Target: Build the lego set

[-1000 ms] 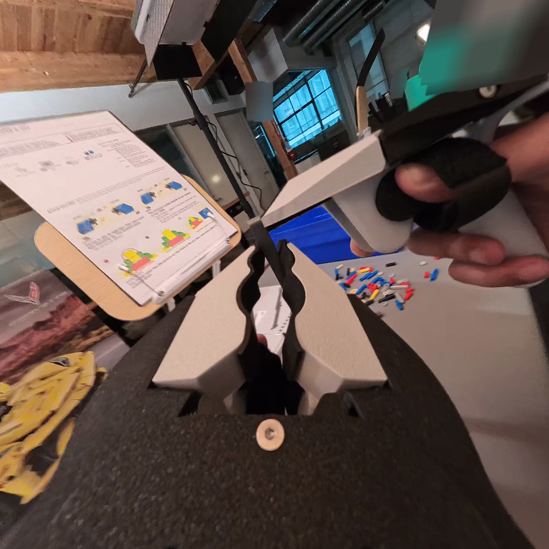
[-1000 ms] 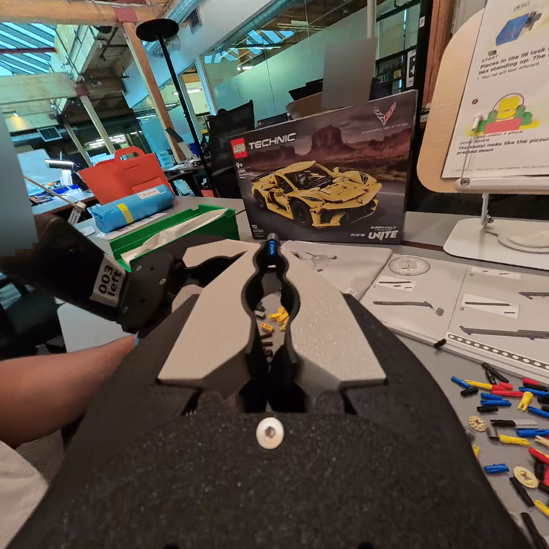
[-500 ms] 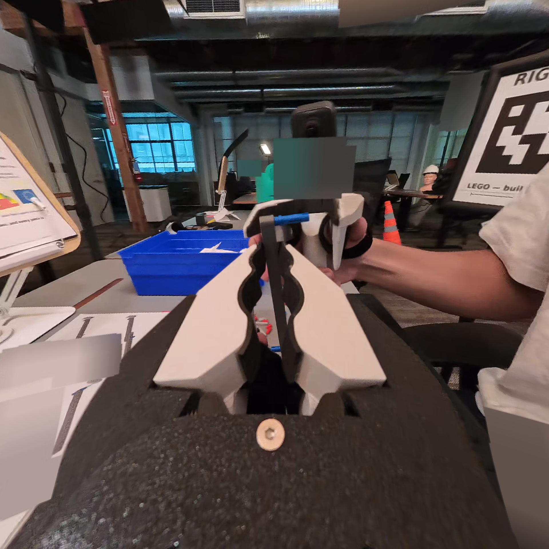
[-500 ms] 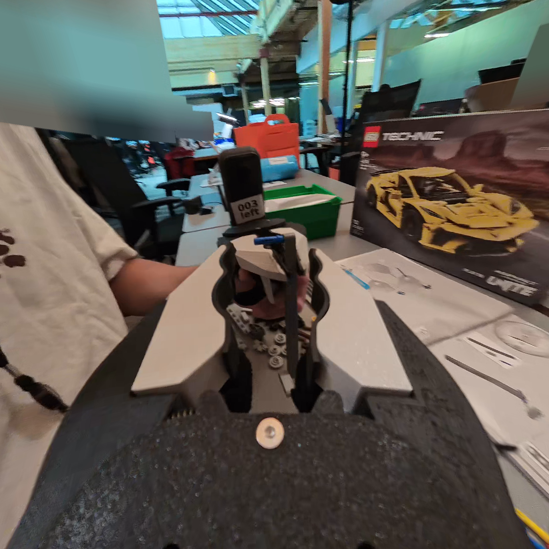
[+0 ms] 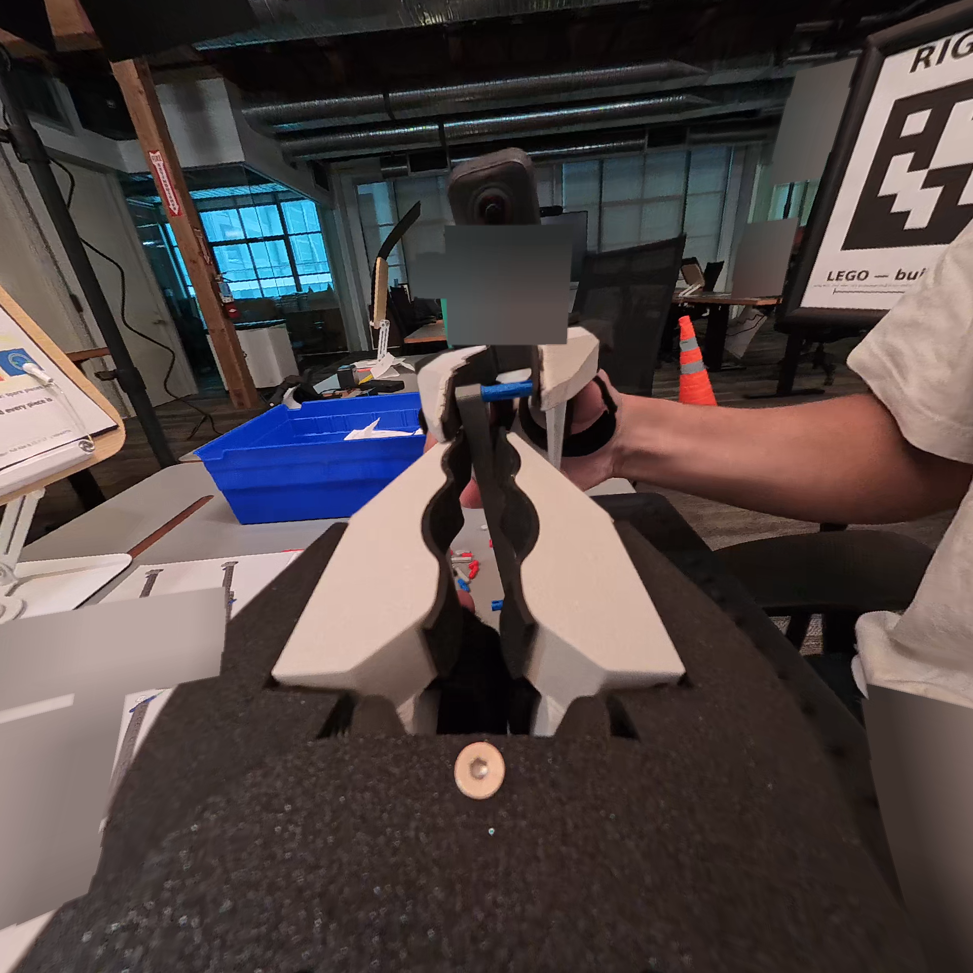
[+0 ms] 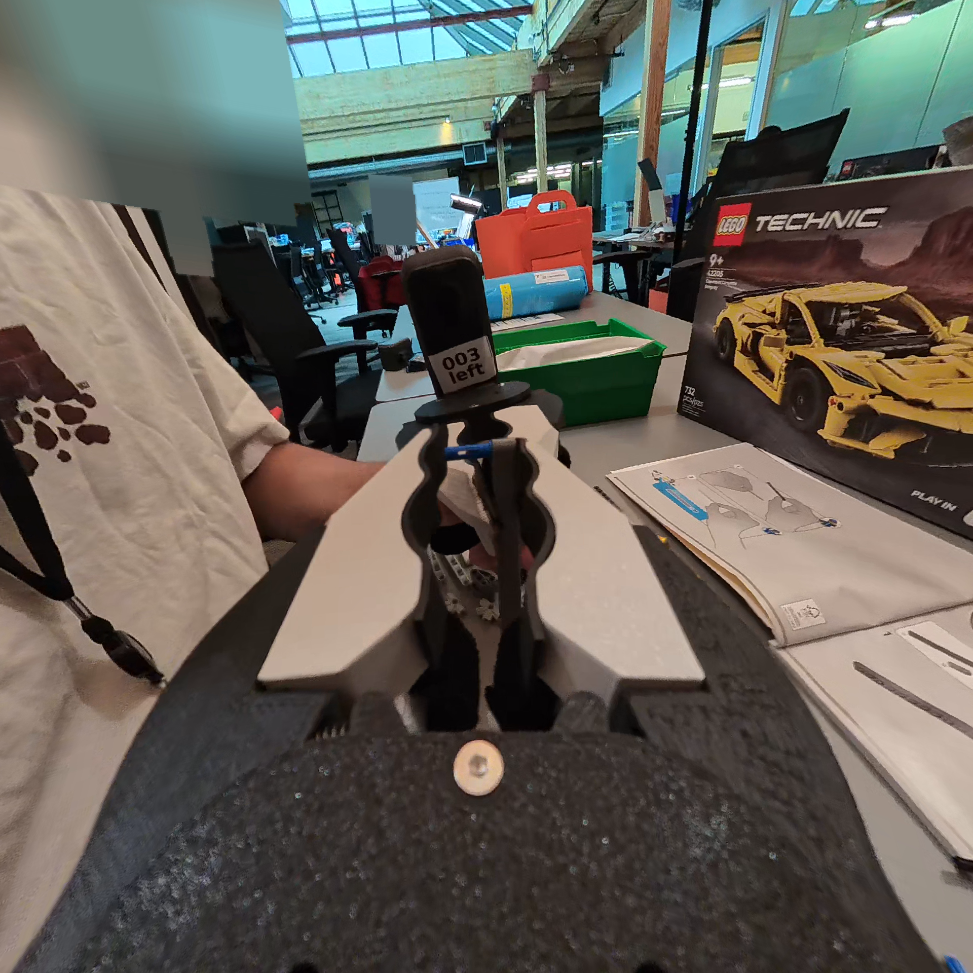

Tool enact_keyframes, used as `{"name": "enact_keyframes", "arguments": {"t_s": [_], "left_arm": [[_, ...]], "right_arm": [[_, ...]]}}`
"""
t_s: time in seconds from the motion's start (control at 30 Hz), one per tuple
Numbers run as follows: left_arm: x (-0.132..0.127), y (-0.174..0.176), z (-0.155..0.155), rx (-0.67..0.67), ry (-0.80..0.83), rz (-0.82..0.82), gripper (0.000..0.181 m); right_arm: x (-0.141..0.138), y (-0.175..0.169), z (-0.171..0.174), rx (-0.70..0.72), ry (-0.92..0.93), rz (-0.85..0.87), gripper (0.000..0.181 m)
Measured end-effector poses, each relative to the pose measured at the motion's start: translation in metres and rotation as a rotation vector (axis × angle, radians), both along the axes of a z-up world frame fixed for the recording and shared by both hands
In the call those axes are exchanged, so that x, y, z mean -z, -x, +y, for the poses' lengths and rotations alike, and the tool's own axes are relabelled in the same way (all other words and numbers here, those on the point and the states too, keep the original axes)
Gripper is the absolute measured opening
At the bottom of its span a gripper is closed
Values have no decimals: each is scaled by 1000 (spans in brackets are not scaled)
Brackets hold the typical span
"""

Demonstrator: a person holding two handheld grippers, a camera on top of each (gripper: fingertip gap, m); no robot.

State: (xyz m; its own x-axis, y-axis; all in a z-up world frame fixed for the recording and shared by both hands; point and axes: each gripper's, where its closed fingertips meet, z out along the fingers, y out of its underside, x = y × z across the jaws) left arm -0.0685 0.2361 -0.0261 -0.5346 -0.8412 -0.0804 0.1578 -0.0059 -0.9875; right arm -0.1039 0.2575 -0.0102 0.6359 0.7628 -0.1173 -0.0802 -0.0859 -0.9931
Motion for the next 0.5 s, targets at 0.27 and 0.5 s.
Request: {"name": "enact_keyframes", "arguments": {"t_s": [0.27, 0.5], "left_arm": [[-4, -5, 12, -62, 45, 8, 6], [-19, -7, 90, -247, 513, -41, 7]], "right_arm": [[-8, -8, 11, 71, 9, 57, 31], [4, -49, 33, 504, -3, -218, 55]]}}
